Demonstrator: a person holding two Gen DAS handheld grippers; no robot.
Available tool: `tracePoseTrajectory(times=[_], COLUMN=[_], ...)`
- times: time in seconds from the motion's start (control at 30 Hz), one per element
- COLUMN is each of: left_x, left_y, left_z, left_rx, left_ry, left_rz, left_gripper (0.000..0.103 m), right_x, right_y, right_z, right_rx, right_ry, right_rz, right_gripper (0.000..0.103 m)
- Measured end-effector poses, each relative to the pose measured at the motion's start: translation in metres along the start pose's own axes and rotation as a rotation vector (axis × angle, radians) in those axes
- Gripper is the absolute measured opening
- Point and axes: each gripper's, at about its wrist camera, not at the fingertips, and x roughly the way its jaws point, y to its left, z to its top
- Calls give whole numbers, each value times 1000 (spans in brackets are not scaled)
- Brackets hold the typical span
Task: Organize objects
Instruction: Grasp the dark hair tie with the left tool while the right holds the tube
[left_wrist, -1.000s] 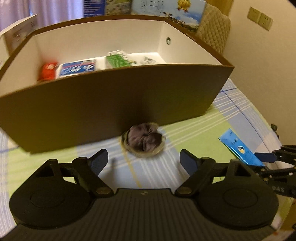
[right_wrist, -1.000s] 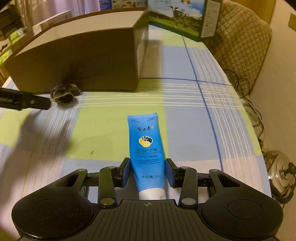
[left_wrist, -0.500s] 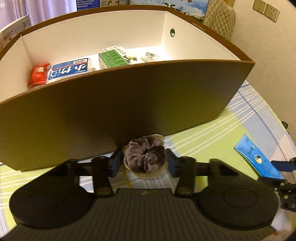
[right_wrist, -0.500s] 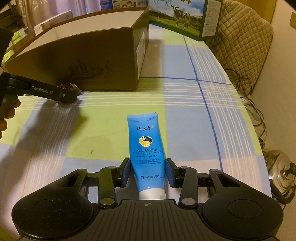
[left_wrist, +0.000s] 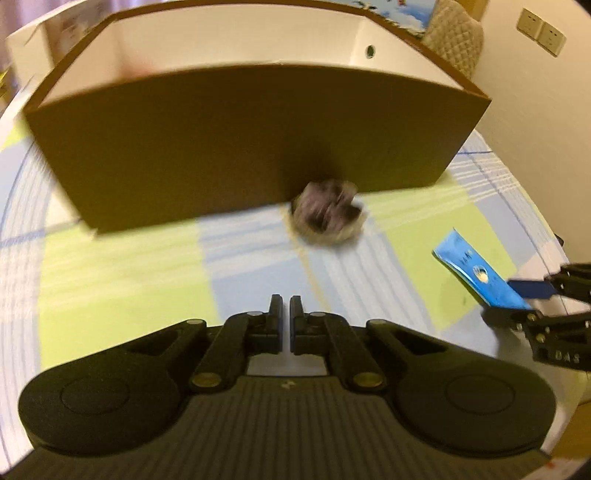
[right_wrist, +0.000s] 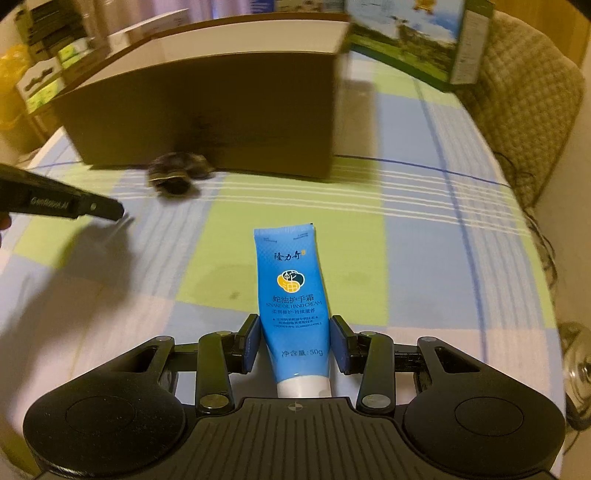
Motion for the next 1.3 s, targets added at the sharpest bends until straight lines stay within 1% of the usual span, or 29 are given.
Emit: tracePoseTrajectory(times=[0.1, 0.13, 0.2, 0.27, 0.3, 0.33, 0.4, 0.47, 0.5, 0.53, 0.67, 0.7, 0.77, 0.8, 0.87, 0.9, 1.0, 1.07, 1.17, 1.23, 1.3], left_x=[-12, -14, -15, -15, -12, -10, -4, 5, 9, 15, 36, 42, 53, 56, 57, 55, 49, 43, 30, 20, 9], left_y=[11, 13, 13, 11, 8, 4, -4, -13, -17, -22, -33, -35, -40, -40, -38, -37, -32, -32, -36, -35, -34], left_z=[-14, -15, -12, -6, 1, 6, 18, 31, 37, 43, 62, 65, 68, 69, 69, 68, 67, 64, 55, 44, 30], left_rx=[-35, -45, -56, -53, -51, -47, -24, 4, 16, 27, 59, 70, 97, 101, 98, 103, 103, 108, 120, 101, 106], left_ry=[10, 13, -1, -26, -36, -49, -73, -76, -80, -88, -75, -68, -44, -39, -43, -49, -48, -40, -47, -41, -37], left_rz=[-10, -22, -22, -27, -36, -41, -59, -77, -76, -73, -65, -54, -26, -13, -18, -15, -38, -55, -55, -76, -57], left_gripper=[2, 3, 4, 12, 23, 32, 33, 43, 53, 57, 57, 55, 50, 43, 34, 26, 18, 17, 17, 17, 17], right_x=[2, 3, 6, 7, 7, 7, 5, 1, -1, -3, -10, -12, -14, -15, -17, -17, -18, -18, -17, -16, -16], right_y=[14, 17, 21, 20, 19, 17, 11, 3, -2, -6, -19, -21, -24, -25, -26, -26, -27, -26, -26, -26, -25], right_z=[0, 1, 3, 4, 4, 3, 1, -2, -3, -5, -11, -12, -15, -16, -18, -19, -19, -18, -16, -15, -15], right_rx=[-46, -55, -64, -60, -55, -49, -31, -3, 12, 26, 74, 82, 96, 102, 110, 114, 121, 114, 107, 100, 90], right_ry=[-1, -1, 0, 2, 4, 5, 4, 5, 6, 5, 3, 1, -3, -6, -10, -13, -19, -20, -18, -15, -14], right_rz=[27, 30, 31, 27, 20, 9, -14, -32, -41, -51, -77, -80, -86, -85, -85, -83, -77, -79, -77, -72, -64], right_gripper=[38, 38, 38, 38, 38, 38, 38, 38, 38, 38, 38, 38, 38, 38, 38, 38, 38, 38, 38, 38, 38])
